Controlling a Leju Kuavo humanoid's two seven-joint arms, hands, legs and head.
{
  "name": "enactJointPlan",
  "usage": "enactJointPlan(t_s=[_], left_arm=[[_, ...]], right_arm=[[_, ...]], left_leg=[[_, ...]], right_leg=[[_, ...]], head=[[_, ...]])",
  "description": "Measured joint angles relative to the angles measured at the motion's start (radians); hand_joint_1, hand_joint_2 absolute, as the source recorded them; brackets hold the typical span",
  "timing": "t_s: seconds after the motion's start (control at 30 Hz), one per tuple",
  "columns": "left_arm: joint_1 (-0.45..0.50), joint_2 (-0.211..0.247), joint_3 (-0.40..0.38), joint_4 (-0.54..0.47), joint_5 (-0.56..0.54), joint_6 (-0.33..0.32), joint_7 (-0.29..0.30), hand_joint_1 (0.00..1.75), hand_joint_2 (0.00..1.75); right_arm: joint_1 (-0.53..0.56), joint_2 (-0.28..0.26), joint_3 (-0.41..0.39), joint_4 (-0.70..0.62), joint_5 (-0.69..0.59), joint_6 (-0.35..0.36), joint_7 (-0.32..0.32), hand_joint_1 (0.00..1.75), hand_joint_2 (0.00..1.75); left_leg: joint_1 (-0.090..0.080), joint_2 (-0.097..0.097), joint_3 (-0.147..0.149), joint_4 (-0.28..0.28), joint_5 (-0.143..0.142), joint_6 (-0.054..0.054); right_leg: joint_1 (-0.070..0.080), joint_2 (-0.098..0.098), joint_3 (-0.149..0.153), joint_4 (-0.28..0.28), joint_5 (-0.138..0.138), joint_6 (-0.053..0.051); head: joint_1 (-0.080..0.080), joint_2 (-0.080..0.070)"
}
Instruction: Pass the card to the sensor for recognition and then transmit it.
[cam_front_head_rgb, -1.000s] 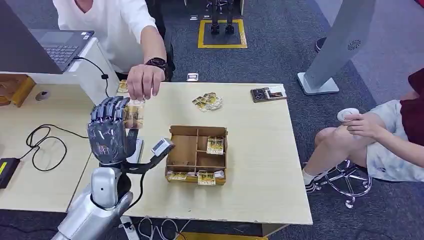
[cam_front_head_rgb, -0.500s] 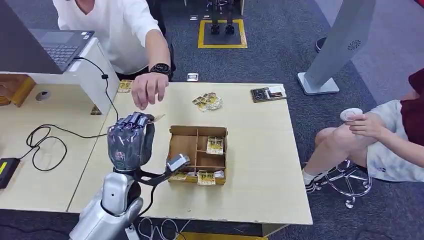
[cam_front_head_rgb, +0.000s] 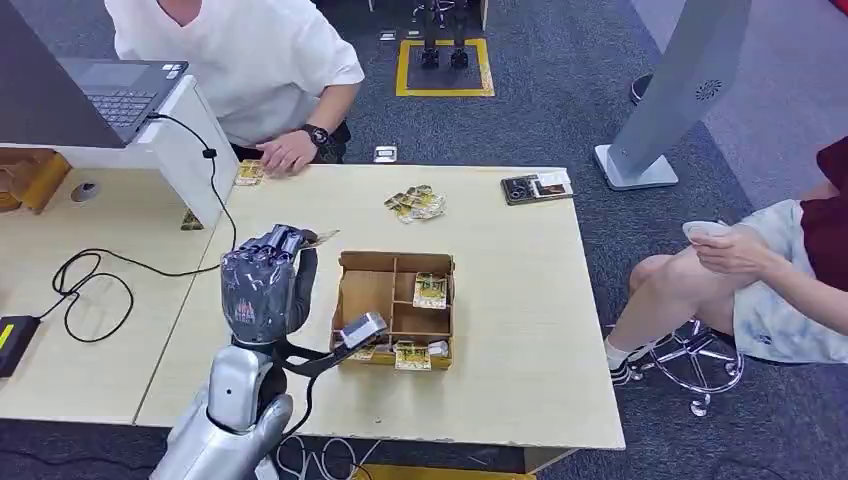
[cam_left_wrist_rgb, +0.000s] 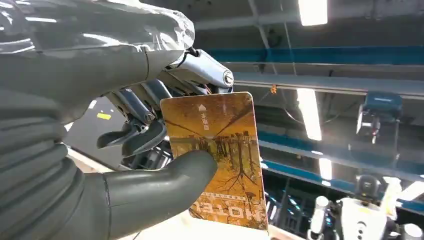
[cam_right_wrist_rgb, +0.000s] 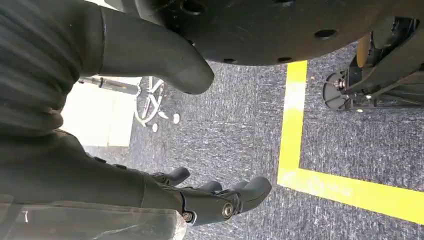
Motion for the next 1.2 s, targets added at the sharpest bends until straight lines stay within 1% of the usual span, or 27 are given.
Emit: enactJointPlan(t_s=[0.03,0.1,0.13,0.17,0.23,0.33,0.43,0.47,0.5,0.53,0.63,0.67,0.77,0.83,1.0,1.1,1.2], left_arm=[[0.005,-0.016,0.018,0.000,0.020,0.000,-0.041,1.75,1.75],[0.011,-0.051,0.070,0.004,0.080,0.000,-0.155,1.75,1.75],[0.011,-0.072,0.099,0.013,0.128,0.000,-0.215,1.75,1.75],[0.010,-0.094,0.127,0.029,0.197,0.000,-0.269,1.75,1.75],[0.009,-0.132,0.173,0.068,0.309,0.000,-0.333,1.75,1.75],[0.008,-0.165,0.212,0.096,0.326,0.000,-0.343,1.75,1.75],[0.008,-0.183,0.229,0.114,0.331,0.000,-0.345,1.75,1.75],[0.007,-0.186,0.232,0.119,0.342,0.000,-0.348,1.75,1.75],[0.003,-0.190,0.233,0.131,0.386,0.000,-0.349,1.75,1.75],[-0.003,-0.190,0.232,0.147,0.461,0.000,-0.346,1.75,1.75],[-0.022,-0.181,0.184,0.188,0.802,-0.010,-0.310,1.75,1.75],[-0.026,-0.174,0.160,0.196,0.902,-0.020,-0.310,1.75,1.75],[-0.038,-0.158,0.101,0.211,1.115,-0.057,-0.317,1.75,1.75],[-0.045,-0.145,0.065,0.220,1.212,-0.075,-0.322,1.75,1.75],[-0.062,-0.111,0.011,0.251,1.315,-0.094,-0.327,1.75,1.75],[-0.066,-0.092,-0.009,0.280,1.340,-0.116,-0.315,1.75,1.75],[-0.073,-0.074,-0.022,0.320,1.341,-0.123,-0.299,1.75,1.75]], right_arm=[[0.000,0.000,0.000,0.000,0.000,0.000,0.000,0.00,1.75],[0.000,0.000,0.000,0.000,-0.009,0.000,0.000,0.00,1.75],[0.000,0.000,0.000,0.000,-0.013,0.000,0.000,0.00,1.75],[0.000,0.000,0.000,0.000,-0.017,0.000,0.000,0.00,1.75],[0.000,0.000,0.000,0.000,-0.017,0.000,-0.001,0.00,1.75],[0.000,0.000,0.000,0.000,-0.017,0.000,-0.001,0.00,1.75],[0.000,0.000,0.000,0.001,-0.017,0.000,-0.001,0.00,1.75],[0.000,0.000,0.000,0.001,-0.017,0.000,-0.001,0.00,1.75],[0.000,0.000,0.000,0.001,-0.019,0.000,-0.001,0.00,1.75],[0.000,0.000,0.000,0.001,-0.021,0.000,-0.001,0.00,1.75],[0.000,0.001,0.000,0.003,-0.038,0.002,-0.003,0.00,1.75],[0.001,0.002,0.000,0.004,-0.041,0.002,-0.003,0.00,1.75],[0.000,0.003,0.000,0.007,-0.050,0.000,-0.011,0.00,1.75],[0.001,0.004,0.000,0.008,-0.050,-0.003,-0.013,0.00,1.75],[0.001,0.005,0.000,0.010,-0.051,-0.007,-0.014,0.00,1.75],[0.001,0.005,0.000,0.010,-0.051,-0.007,-0.015,0.00,1.75],[0.001,0.005,0.000,0.010,-0.051,-0.006,-0.017,0.00,1.75]], left_leg=[[0.000,0.000,0.000,0.000,0.000,0.000],[0.000,0.000,0.000,0.000,0.000,0.000],[0.000,0.000,0.000,0.000,0.000,0.000],[-0.001,0.000,0.000,0.000,0.000,0.000],[-0.001,0.000,0.000,0.000,0.000,0.000],[-0.001,-0.001,0.000,0.000,0.000,0.000],[0.000,0.000,0.000,0.000,0.000,0.000],[0.000,0.000,0.000,0.000,0.000,0.000],[0.000,-0.001,0.000,0.000,0.000,0.000],[-0.001,-0.001,0.000,0.000,0.000,0.000],[-0.001,0.000,0.000,0.000,0.000,0.000],[-0.001,-0.001,0.000,0.000,0.000,0.000],[-0.001,0.000,0.000,0.000,0.000,0.000],[-0.001,0.000,0.000,0.000,0.000,0.000],[-0.001,0.000,0.000,0.000,0.000,0.000],[-0.001,0.000,0.000,0.000,0.000,0.000],[-0.001,0.000,0.000,0.000,0.000,0.000]], right_leg=[[0.000,0.000,0.000,0.000,0.000,0.000],[0.000,0.000,0.000,0.000,0.000,0.000],[0.000,0.000,0.000,0.000,0.000,0.000],[0.000,0.000,0.000,0.000,0.000,0.000],[-0.001,0.000,0.000,0.000,0.000,0.000],[-0.001,-0.001,0.000,0.000,0.000,0.000],[-0.001,0.000,0.000,0.000,0.000,0.000],[-0.001,0.000,0.000,0.000,0.000,0.000],[-0.001,-0.001,0.000,0.000,0.000,0.000],[-0.001,-0.001,0.000,0.000,0.000,0.000],[-0.001,0.000,0.000,0.000,0.000,0.000],[-0.001,-0.001,0.000,0.000,0.000,0.000],[-0.001,0.000,0.000,0.000,0.000,0.000],[-0.001,0.000,0.000,0.000,0.000,0.000],[-0.001,0.000,0.000,0.000,0.000,0.000],[-0.001,0.000,0.000,0.000,0.000,0.000],[-0.001,0.000,0.000,0.000,0.000,0.000]], head=[[0.000,0.000],[0.000,0.000],[0.000,0.000],[0.000,0.000],[0.000,0.000],[0.000,0.000],[0.000,0.000],[0.000,0.000],[0.000,0.000],[0.000,0.000],[0.000,0.000],[0.000,0.000],[0.000,0.000],[0.000,0.000],[0.000,0.000],[0.000,0.000],[0.000,0.000]])
